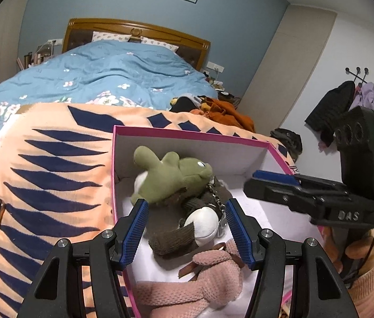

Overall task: Organize objects
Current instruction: 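Lift the turtle plush over the box and open both grippers inside, then move both grippers down to the cream teddy bear and grasp it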

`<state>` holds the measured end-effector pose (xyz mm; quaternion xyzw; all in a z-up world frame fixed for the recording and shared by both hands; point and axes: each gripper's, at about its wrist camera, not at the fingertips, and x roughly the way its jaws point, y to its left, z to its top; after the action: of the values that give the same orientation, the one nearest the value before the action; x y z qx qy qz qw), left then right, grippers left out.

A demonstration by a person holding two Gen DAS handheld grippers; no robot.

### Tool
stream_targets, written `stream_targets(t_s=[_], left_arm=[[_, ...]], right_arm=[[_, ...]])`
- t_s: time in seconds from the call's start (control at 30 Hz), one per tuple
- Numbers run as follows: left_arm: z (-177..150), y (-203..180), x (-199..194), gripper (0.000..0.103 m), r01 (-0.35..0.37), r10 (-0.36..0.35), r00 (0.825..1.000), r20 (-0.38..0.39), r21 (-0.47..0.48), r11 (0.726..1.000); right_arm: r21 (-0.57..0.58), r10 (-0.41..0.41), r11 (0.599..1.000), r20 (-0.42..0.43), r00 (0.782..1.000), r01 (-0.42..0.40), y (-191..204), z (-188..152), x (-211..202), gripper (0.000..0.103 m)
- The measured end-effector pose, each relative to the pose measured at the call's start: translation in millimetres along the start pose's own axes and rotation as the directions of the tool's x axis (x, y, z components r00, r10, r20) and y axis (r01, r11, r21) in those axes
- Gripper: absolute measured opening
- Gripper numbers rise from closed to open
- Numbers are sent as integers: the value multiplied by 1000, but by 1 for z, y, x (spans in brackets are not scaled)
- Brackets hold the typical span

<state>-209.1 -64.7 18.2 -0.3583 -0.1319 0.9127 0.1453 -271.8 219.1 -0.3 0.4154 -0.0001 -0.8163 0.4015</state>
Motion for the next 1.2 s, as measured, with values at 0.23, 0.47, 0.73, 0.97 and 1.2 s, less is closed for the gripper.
stream_targets(t_s=[0.23, 0.47, 0.73, 0.97, 1.2], left_arm=[[-13, -17, -23, 62, 28, -31, 999, 40, 59, 998], [-33, -40, -48, 67, 58, -68, 995, 72, 124, 991], [-61, -69, -70, 73, 88, -107, 990, 89, 200, 976], [-97, -105, -73, 73, 108, -127, 991, 44, 302, 947], [-129, -125, -60, 73, 146, -146, 989, -24, 315, 938]], right_arm=[[-32, 44, 999, 55, 998, -43, 12, -22, -32, 58], [-32, 78, 997, 93, 993, -76, 17, -49, -62, 63], [-21, 104, 995, 145, 984, -102, 18, -89, -99, 64], [-27, 102, 995, 175, 979, -98, 24, -125, -129, 64], [-5, 14, 1000, 128, 992, -13, 16, -172, -132, 64]])
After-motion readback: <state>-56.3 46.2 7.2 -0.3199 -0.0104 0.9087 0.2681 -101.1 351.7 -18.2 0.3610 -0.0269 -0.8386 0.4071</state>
